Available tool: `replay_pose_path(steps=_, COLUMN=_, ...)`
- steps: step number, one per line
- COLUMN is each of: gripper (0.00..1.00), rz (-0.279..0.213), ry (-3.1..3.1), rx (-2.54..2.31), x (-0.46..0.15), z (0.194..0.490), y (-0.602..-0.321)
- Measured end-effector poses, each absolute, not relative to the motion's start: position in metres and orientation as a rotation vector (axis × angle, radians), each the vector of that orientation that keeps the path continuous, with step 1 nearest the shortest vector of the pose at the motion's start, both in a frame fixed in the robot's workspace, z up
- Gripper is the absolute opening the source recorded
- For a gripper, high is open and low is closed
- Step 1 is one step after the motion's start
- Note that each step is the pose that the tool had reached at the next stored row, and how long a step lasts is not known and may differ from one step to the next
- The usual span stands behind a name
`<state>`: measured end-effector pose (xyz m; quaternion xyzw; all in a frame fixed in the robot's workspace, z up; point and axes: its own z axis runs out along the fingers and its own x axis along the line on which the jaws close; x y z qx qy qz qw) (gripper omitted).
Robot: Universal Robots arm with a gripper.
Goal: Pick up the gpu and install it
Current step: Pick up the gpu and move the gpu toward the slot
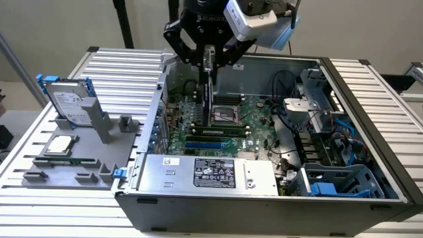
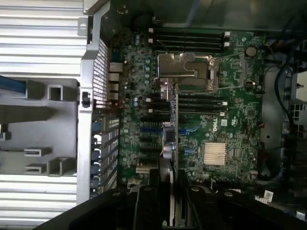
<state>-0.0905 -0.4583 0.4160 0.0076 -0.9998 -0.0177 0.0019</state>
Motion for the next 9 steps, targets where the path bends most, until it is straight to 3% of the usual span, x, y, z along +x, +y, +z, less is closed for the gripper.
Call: replay_pose_path(steps=9, gripper=0.0, rz=-0.055, ry=-3.136, rx=0.019, x=-0.06, z=0.396, y=-0.444)
